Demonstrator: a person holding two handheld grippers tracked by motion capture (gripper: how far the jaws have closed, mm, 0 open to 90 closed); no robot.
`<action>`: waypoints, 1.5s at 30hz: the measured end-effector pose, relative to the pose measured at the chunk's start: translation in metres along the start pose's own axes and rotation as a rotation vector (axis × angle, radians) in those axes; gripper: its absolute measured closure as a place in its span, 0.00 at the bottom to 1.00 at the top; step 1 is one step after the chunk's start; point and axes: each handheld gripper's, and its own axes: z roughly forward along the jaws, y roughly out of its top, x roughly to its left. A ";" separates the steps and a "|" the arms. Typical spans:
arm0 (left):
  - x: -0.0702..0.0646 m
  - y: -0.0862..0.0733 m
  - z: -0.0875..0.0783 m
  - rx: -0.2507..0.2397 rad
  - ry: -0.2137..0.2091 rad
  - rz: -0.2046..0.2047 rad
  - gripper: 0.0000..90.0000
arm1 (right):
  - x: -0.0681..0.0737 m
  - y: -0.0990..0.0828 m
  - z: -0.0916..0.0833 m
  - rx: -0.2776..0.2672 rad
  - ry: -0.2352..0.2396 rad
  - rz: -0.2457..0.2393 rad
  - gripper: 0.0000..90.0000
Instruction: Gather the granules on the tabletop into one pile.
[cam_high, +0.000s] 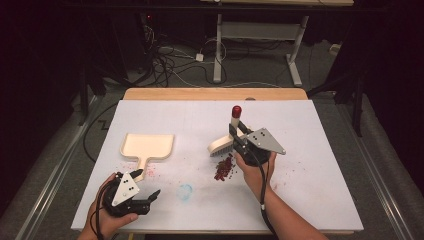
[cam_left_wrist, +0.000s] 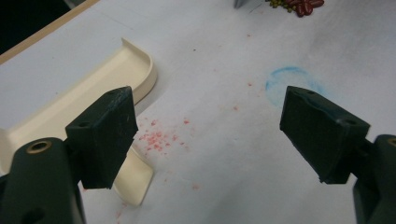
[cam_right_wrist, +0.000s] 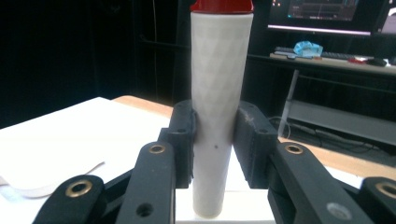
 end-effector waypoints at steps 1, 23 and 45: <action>0.000 0.000 0.000 -0.001 0.001 -0.001 0.20 | 0.001 0.000 -0.003 0.000 0.000 0.004 0.78; 0.000 0.003 0.003 0.002 -0.008 0.007 0.20 | -0.004 0.016 -0.023 -0.015 0.022 0.061 0.78; -0.004 0.002 0.001 0.016 0.000 0.013 0.20 | -0.105 0.021 -0.040 0.126 0.516 -0.051 0.78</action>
